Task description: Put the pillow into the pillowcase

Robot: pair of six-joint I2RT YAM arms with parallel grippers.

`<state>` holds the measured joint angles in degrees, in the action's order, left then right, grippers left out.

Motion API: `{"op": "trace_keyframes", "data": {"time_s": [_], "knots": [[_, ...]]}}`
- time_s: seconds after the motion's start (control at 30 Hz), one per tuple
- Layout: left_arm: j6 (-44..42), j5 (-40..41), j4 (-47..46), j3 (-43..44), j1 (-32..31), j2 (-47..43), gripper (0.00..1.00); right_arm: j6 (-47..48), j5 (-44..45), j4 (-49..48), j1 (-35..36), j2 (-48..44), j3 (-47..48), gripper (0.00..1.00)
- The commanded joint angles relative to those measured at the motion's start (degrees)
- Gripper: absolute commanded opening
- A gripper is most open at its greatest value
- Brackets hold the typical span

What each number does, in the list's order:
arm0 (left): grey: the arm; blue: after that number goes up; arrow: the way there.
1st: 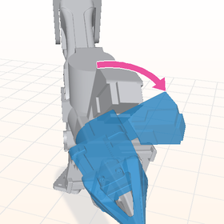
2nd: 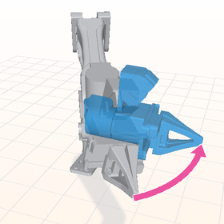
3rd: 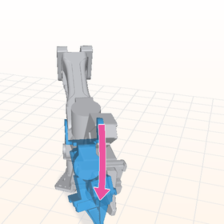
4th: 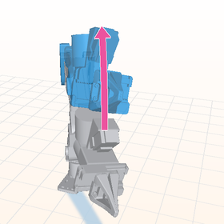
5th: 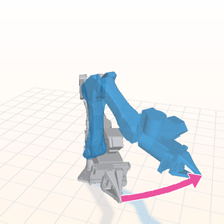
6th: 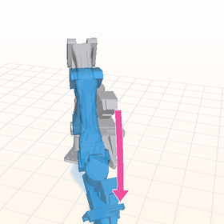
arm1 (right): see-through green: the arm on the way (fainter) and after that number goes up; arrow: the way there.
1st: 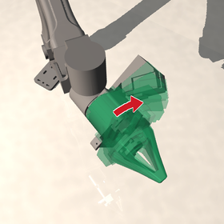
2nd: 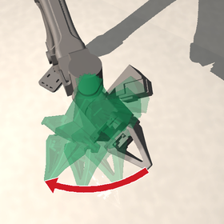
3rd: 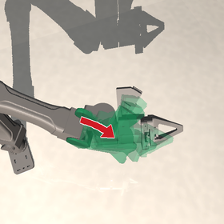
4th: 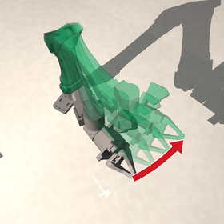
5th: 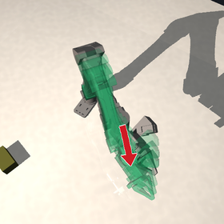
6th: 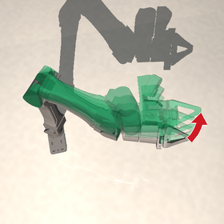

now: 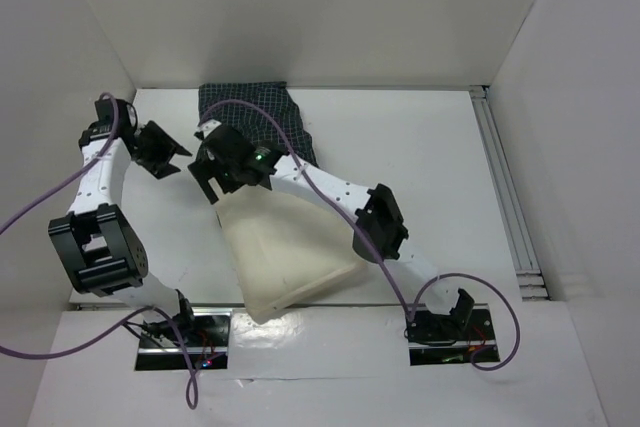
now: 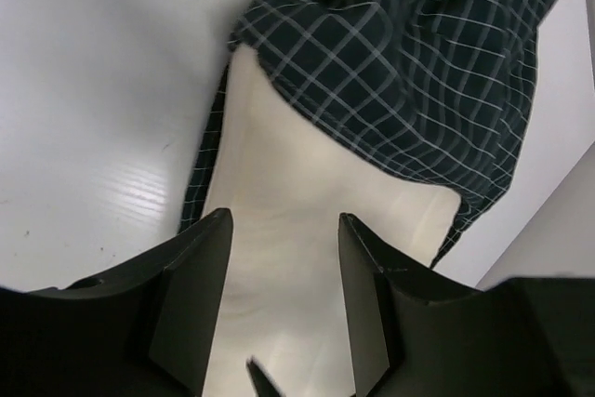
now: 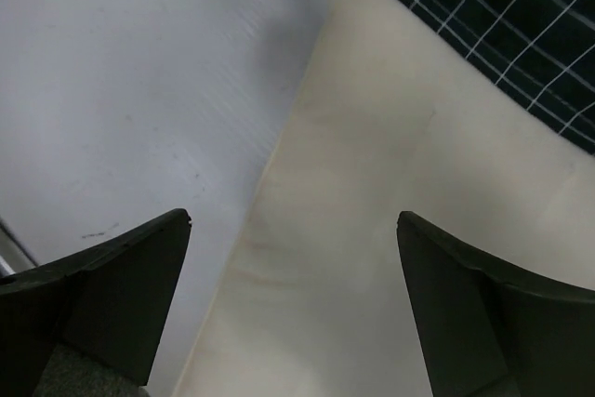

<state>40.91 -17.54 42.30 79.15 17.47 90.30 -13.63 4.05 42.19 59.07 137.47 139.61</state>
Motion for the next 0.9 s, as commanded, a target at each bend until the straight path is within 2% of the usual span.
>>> {"op": "trace_keyframes", "data": {"time_s": [0.0,0.07,0.13,0.17,0.2,0.23,0.27,0.3,0.33,0.37,0.43,0.47,0.53,0.6,0.63,0.67,0.77,0.87], "knots": [[1.1,-6.3,-6.1,-3.6,4.6,-0.3,0.62,-0.9,2.2,-1.1,-1.1,1.7,-1.4,1.00],[1.1,-7.0,-8.6,-6.2,5.2,0.3,0.63,-1.6,7.8,-6.2,-1.1,1.7,-4.9,1.00],[1.1,-7.5,-9.2,-7.4,5.2,0.3,0.63,-2.2,11.4,-7.6,-1.1,4.1,-5.9,0.89],[1.1,-8.0,-10.9,-8.9,5.2,0.8,0.63,-2.2,13.4,-7.1,-1.1,5.8,-5.1,0.78],[1.1,-8.7,-11.4,-9.5,5.2,0.8,0.63,-2.2,13.4,-5.8,-1.1,5.8,-5.1,0.37],[0.0,-8.7,-11.5,-9.5,5.2,0.8,0.63,-2.7,13.4,-5.3,-1.8,5.8,-5.1,0.12],[-0.6,-9.6,-12.8,-10.0,5.2,1.4,0.63,-3.2,13.4,-5.3,-2.3,5.8,-7.0,0.00],[-1.3,-11.1,-13.3,-10.6,5.2,1.4,0.63,-3.2,12.0,-5.3,-3.4,1.8,-9.8,0.00],[-2.9,-12.1,-13.3,-10.6,5.2,1.4,0.63,-3.2,10.7,-9.9,-4.2,-1.1,-13.6,0.00],[-3.6,-12.8,-14.3,-11.3,4.7,1.9,0.65,-3.2,7.1,-12.5,-6.1,-7.6,-22.0,0.00],[-4.6,-14.7,-15.7,-12.7,4.7,2.5,0.65,-4.2,1.1,-20.4,-8.6,-13.9,-30.1,0.00],[-5.1,-15.4,-16.4,-14.3,4.0,2.5,0.65,-4.2,-5.5,-22.3,-10.0,-16.2,-35.5,0.00],[-3.7,-15.2,-19.8,-16.6,3.4,1.6,0.65,-4.2,-10.5,-23.4,-13.4,-20.0,-37.7,0.00],[-1.9,-15.2,-25.9,-23.6,2.9,-2.2,0.63,-2.9,-16.5,-22.9,-15.5,-20.6,-37.7,0.00],[-0.2,-15.9,-34.1,-26.4,2.1,-3.3,0.63,-2.2,-18.1,-22.3,-15.5,-20.6,-37.7,0.00],[0.3,-16.5,-37.7,-30.6,2.1,-3.9,0.62,-1.6,-19.9,-21.8,-16.3,-20.6,-37.7,0.00],[0.8,-19.5,-42.7,-31.6,-1.2,-0.4,0.58,-1.0,-28.7,-21.8,-17.7,-20.6,-37.7,0.00],[2.2,-23.7,-44.2,-29.2,-4.8,6.9,0.56,-0.4,-31.9,-21.8,-18.3,-20.6,-38.3,0.00]]}}
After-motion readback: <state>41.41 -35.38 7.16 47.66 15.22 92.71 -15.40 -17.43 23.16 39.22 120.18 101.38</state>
